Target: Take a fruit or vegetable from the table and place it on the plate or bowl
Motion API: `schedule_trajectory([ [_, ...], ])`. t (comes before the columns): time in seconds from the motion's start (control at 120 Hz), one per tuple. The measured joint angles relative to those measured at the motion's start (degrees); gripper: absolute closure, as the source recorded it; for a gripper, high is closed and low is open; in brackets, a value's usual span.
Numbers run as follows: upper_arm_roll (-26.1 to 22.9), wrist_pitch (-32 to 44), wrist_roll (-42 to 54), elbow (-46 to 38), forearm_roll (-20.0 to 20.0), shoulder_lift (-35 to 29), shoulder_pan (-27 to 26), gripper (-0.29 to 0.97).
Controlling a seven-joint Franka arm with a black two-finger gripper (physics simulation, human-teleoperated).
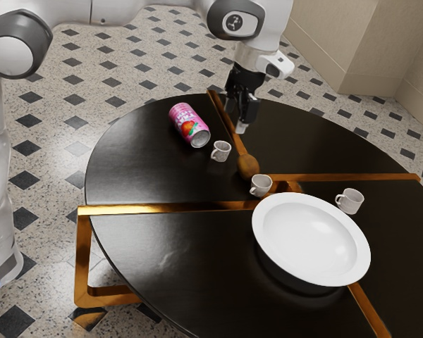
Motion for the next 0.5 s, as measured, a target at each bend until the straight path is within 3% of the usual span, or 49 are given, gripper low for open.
schedule_trajectory([
  [0.083,3.5,-4.7,-1.1,9.4,-1.7,-1.7,-2.9,0.01],
  [0.15,4.3,-7.6,-1.9,11.6,-2.6,-2.2,0.5,0.01],
  [0.283,4.5,-11.5,-3.5,13.2,-3.4,-2.2,19.7,0.02],
  [0.367,-0.3,-15.5,-4.9,28.9,-0.9,-4.3,34.6,0.02],
  [0.417,-1.8,-16.9,-5.1,32.5,0.2,-2.7,30.5,0.02],
  [0.5,-1.8,-15.1,-1.5,32.5,0.8,7.6,19.4,0.02],
])
